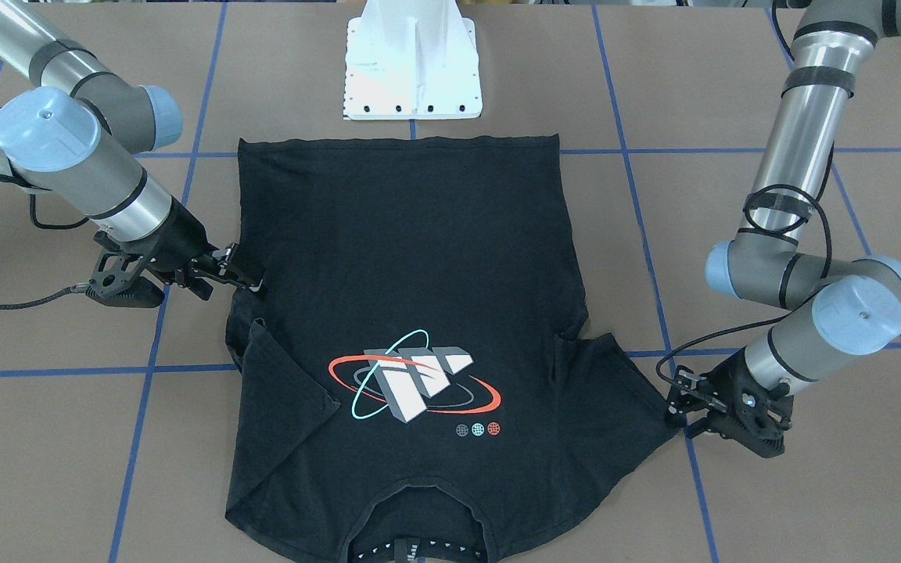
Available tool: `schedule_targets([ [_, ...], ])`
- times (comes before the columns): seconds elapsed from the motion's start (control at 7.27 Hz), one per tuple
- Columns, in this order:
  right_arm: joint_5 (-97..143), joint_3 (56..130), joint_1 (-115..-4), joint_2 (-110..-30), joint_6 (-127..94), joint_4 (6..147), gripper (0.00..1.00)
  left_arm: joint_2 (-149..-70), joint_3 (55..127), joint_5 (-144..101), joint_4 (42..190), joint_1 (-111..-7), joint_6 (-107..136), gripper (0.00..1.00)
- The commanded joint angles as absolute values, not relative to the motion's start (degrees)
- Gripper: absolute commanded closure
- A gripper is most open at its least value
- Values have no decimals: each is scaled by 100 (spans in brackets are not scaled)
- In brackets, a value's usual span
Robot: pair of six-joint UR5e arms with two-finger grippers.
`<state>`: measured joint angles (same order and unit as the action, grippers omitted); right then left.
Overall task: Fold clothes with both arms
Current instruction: 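Move the left gripper to the sleeve nearest it while the right gripper holds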
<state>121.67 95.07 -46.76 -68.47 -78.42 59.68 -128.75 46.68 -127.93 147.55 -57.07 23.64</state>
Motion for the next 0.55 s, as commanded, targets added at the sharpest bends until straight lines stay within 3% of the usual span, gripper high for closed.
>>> schedule_targets([
  [0.0, 12173, 9510, -4676, -6847, -7840, 5968, 0, -12867, 4658, -12797, 14748, -5704, 2373, 100],
  [0.41, 12190, 9510, -4676, -6838, -7840, 5968, 0, -12885, 5042, -13041, 14704, -5739, 3063, 100],
])
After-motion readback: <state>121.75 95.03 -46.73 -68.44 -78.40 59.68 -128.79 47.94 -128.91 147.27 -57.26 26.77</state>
